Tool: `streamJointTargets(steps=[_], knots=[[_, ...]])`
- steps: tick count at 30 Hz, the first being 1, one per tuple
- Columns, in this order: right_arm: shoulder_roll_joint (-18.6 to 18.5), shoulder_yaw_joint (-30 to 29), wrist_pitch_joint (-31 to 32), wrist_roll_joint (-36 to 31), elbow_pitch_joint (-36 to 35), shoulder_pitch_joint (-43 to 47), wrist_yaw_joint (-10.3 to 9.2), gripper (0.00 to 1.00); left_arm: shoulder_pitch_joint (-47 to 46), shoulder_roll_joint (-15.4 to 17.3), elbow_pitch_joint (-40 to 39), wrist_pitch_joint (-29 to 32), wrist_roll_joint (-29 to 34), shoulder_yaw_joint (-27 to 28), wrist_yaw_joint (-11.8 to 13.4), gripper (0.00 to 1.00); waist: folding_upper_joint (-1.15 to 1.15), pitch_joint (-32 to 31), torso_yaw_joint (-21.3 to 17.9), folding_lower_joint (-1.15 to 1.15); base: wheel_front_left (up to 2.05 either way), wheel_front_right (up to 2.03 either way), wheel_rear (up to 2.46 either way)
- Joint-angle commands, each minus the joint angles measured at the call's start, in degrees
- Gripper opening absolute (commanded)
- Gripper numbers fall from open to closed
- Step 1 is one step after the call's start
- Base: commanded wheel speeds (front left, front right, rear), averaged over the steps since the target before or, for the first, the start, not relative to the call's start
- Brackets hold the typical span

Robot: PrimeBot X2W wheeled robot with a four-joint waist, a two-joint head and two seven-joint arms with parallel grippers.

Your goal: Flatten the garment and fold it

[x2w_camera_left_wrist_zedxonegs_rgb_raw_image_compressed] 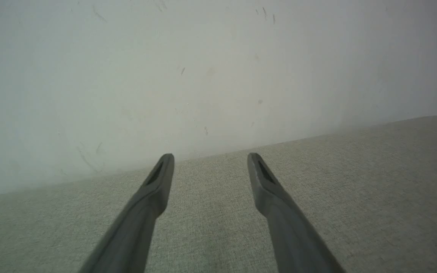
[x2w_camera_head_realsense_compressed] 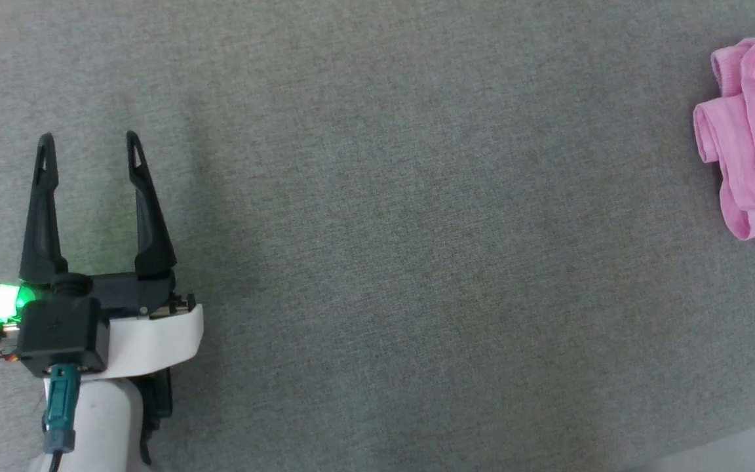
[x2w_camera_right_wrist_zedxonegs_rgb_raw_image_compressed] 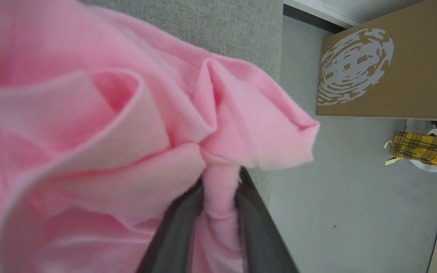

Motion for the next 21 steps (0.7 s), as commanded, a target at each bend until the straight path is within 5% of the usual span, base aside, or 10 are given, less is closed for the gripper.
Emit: streamJointTargets(steps=[1, 7, 15, 21], knots=[[0.08, -0.25, -2.08, -0.89, 2.14, 0.25, -0.05, 1.00, -0.48, -0.13, 0.48, -0.27, -0.40, -0.36, 0.71, 1.00, 0.00, -2.57, 0.76, -0.01, 0.00, 0.00, 0.00], [-2.15, -0.28, -11.90, -5.07, 3.62, -0.16, -0.05, 1.00, 2.58, -1.46, 2.67, -0.27, -1.71, -0.80, 1.65, 1.00, 0.00, -10.82, 2.32, -0.01, 0.00, 0.00, 0.00], [0.46, -7.66, -32.84, -8.01, 4.21, 0.51, -0.05, 1.00, 6.57, -2.52, 5.41, -0.27, -2.96, 0.19, 1.75, 1.00, 0.00, -18.67, 4.28, -0.01, 0.00, 0.00, 0.00], [4.71, -19.63, -36.16, -14.04, -4.02, 3.58, -0.05, 1.00, 9.25, -3.23, 7.32, -0.27, -3.45, 1.02, 1.00, 1.00, 0.00, -23.23, 6.50, -0.01, 0.00, 0.00, 0.00]])
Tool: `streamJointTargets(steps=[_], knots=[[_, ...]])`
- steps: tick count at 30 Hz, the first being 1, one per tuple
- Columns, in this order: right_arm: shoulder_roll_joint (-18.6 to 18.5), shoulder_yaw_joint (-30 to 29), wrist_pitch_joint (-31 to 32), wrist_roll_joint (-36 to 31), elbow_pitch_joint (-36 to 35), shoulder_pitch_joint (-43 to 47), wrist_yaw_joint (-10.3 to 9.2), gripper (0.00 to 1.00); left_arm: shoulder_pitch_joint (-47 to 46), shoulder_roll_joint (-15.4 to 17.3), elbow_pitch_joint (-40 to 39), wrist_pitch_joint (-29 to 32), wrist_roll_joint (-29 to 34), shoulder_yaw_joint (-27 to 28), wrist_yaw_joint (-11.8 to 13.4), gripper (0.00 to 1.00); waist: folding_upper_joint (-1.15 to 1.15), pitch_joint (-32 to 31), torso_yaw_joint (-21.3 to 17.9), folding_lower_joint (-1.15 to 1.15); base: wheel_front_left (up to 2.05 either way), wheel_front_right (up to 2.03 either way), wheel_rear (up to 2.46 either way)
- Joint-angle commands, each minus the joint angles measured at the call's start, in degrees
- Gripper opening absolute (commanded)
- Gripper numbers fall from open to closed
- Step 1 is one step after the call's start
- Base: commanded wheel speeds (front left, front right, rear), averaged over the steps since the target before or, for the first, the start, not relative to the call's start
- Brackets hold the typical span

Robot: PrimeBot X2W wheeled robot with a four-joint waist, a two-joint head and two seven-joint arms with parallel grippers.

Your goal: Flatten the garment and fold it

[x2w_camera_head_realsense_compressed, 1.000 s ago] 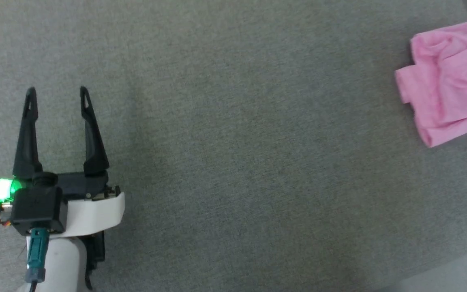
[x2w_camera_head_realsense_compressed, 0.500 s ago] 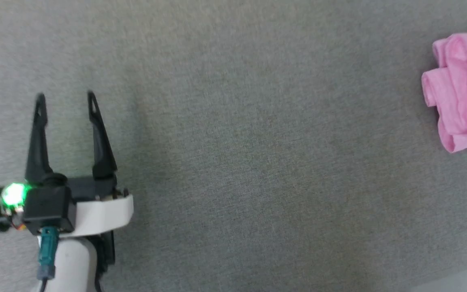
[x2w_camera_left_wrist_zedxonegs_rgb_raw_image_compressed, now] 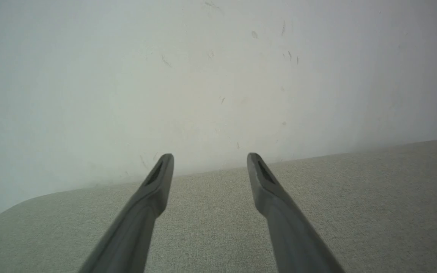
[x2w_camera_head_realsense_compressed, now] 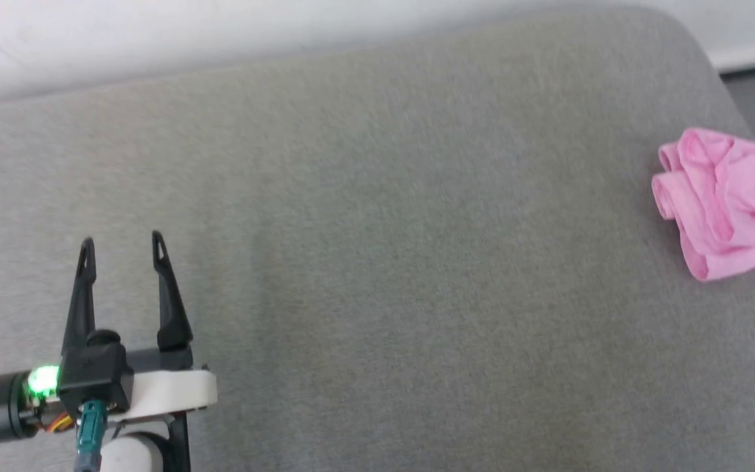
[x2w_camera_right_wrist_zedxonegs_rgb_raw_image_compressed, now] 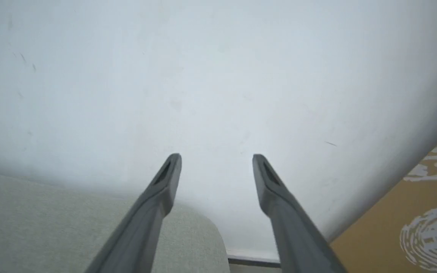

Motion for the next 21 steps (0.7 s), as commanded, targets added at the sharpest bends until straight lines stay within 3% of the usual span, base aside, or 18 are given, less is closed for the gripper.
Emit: streamJointTargets(steps=[1, 7, 10, 14, 21], knots=[[1.64, -3.48, -0.27, -2.54, -4.10, 2.64, -0.11, 1.00, 0.93, -0.26, 0.41, -0.28, -0.21, 0.49, -0.42, 1.00, 0.00, -5.45, 3.34, 0.02, 0.00, 0.00, 0.00], [11.64, -21.08, -0.29, -13.73, -24.51, 20.85, -0.11, 1.00, 3.25, -1.09, 1.78, -0.28, -0.59, 1.16, -1.78, 1.00, 0.00, -8.85, 6.26, 0.02, 0.00, 0.00, 0.00], [17.75, -25.79, -0.29, -17.78, -32.61, 30.10, -0.11, 1.00, 4.00, -1.55, 2.58, -0.28, -0.47, 1.05, -2.56, 1.00, 0.00, -9.89, 7.63, 0.02, 0.00, 0.00, 0.00], [23.98, -28.50, -0.30, -20.69, -38.63, 40.23, -0.11, 1.00, 4.73, -2.10, 3.32, -0.28, -0.11, 0.74, -3.44, 1.00, 0.00, -10.83, 9.13, 0.02, 0.00, 0.00, 0.00], [31.21, -33.46, -0.30, -21.99, -42.21, 53.19, -0.11, 1.00, 5.79, -2.88, 4.70, -0.28, 0.52, -0.08, -4.63, 1.00, 0.00, -12.79, 11.32, 0.02, 0.00, 0.00, 0.00]])
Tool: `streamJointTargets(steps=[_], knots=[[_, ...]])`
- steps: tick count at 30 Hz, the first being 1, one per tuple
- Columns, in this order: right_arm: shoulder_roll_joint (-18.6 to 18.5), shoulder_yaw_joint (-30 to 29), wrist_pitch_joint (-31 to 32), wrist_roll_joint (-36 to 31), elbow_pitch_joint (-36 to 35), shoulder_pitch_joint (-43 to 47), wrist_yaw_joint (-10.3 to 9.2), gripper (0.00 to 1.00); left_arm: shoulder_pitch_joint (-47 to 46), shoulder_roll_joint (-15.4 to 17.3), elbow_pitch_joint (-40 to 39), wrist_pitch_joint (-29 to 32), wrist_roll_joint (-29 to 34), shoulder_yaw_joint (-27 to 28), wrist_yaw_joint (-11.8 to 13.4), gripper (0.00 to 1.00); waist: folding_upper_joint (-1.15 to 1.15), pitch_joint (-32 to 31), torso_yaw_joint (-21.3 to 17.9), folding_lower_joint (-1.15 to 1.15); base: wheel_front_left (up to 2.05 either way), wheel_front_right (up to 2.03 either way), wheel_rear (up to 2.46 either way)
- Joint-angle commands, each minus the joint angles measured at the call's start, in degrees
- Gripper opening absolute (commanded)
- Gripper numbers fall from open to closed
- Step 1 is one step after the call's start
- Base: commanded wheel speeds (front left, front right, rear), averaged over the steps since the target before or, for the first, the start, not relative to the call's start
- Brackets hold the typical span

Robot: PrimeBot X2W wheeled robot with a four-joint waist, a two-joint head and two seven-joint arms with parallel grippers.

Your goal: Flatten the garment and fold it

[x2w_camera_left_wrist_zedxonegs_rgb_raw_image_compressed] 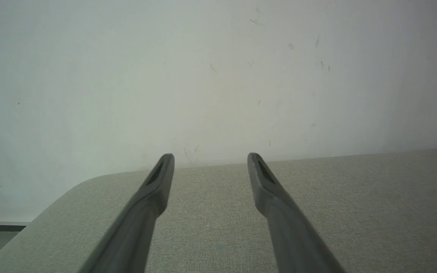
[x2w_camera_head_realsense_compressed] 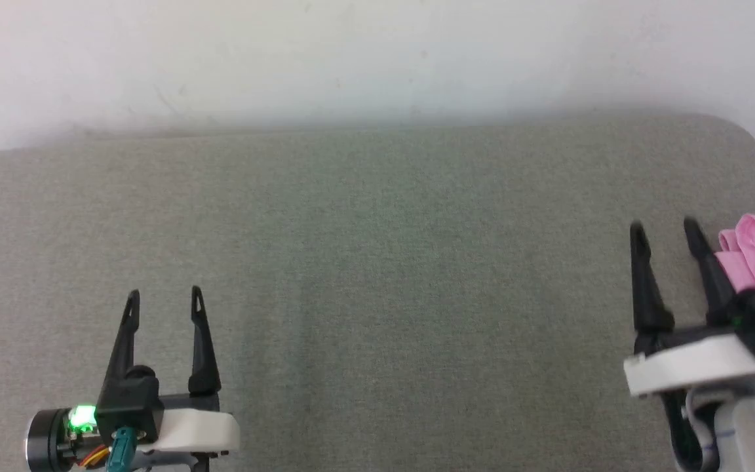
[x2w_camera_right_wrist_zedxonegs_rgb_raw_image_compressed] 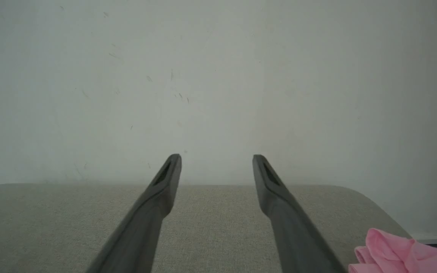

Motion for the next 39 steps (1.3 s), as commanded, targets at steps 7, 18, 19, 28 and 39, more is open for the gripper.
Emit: streamJointTargets(steps=[7, 18, 19, 28, 39], knots=[[2.13, -1.79, 0.02, -1.05, -1.96, 6.34, 0.00, 0.00, 1.28, -0.34, 0.26, 0.03, -0.02, 0.02, -0.54, 0.00, 0.00, -2.26, 1.13, 0.00, 0.00, 0.00, 0.00], [2.18, -1.61, 1.09, -1.63, -2.19, 6.51, 0.00, 0.00, 1.02, -0.70, 0.49, 1.05, 0.09, 0.25, -1.31, 0.00, 0.00, -2.40, 1.10, 0.01, 0.00, 0.00, 0.00], [2.19, -1.58, 1.21, -1.70, -2.22, 6.53, 0.00, 0.00, 0.99, -0.74, 0.51, 1.16, 0.11, 0.28, -1.40, 0.00, 0.00, -2.42, 1.09, 0.01, 0.00, 0.00, 0.00], [2.28, -1.35, 2.27, -2.35, -2.54, 6.71, -0.01, 0.00, 0.71, -1.10, 0.72, 2.22, 0.25, 0.55, -2.24, 0.00, 0.00, -2.55, 1.05, 0.01, 0.00, 0.00, 0.00], [2.38, -1.07, 3.56, -3.15, -2.92, 6.93, -0.02, 0.00, 0.37, -1.55, 0.97, 3.51, 0.43, 0.88, -3.26, 0.00, 0.00, -2.71, 0.99, 0.01, 0.00, 0.00, 0.00]])
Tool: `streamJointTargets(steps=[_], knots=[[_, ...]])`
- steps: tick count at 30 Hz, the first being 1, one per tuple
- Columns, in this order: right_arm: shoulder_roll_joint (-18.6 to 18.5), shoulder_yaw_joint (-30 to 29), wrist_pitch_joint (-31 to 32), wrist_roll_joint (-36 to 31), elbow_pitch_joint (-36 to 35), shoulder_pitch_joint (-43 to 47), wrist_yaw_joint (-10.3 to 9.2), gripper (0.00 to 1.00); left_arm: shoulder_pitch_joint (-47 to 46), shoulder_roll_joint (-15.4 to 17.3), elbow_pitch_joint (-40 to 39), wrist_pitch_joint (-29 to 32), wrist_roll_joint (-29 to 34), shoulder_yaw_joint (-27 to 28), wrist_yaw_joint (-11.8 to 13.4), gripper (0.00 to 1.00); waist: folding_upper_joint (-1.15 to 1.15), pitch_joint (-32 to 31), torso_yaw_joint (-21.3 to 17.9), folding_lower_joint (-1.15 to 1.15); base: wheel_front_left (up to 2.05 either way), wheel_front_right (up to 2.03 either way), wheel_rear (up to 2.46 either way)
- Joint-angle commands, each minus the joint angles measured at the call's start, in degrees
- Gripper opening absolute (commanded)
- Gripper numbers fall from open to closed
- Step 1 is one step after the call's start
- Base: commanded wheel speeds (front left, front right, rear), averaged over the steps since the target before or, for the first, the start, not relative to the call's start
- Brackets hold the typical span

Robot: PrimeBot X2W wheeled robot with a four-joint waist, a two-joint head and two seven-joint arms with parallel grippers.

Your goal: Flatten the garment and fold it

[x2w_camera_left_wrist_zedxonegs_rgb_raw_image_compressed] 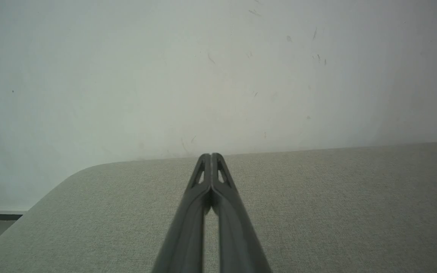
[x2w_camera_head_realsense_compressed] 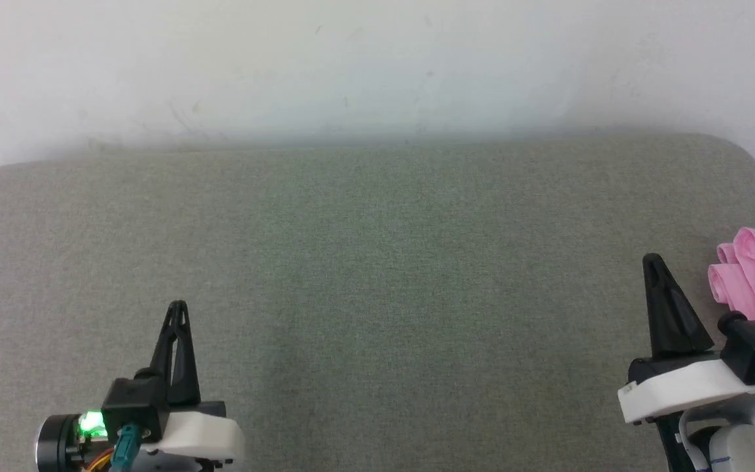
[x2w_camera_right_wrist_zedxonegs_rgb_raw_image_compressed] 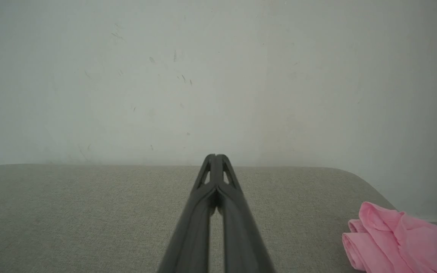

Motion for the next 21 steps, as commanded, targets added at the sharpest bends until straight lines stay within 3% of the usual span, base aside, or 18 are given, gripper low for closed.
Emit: streamJointTargets(steps=[1, 21], knots=[[0.21, 0.26, 0.47, -0.60, -0.47, 0.57, -0.02, 0.00, -0.76, -0.42, 0.29, 0.44, 0.47, 0.42, -0.70, 0.00, 0.00, -0.03, -0.01, 0.00, 0.00, 0.00, 0.00], [0.39, 0.75, 2.70, -1.98, -1.13, 0.96, -0.04, 0.00, -1.34, -1.19, 0.73, 2.66, 0.77, 0.99, -2.47, 0.00, 0.00, -0.31, -0.11, 0.00, 0.00, 0.00, 0.00]])
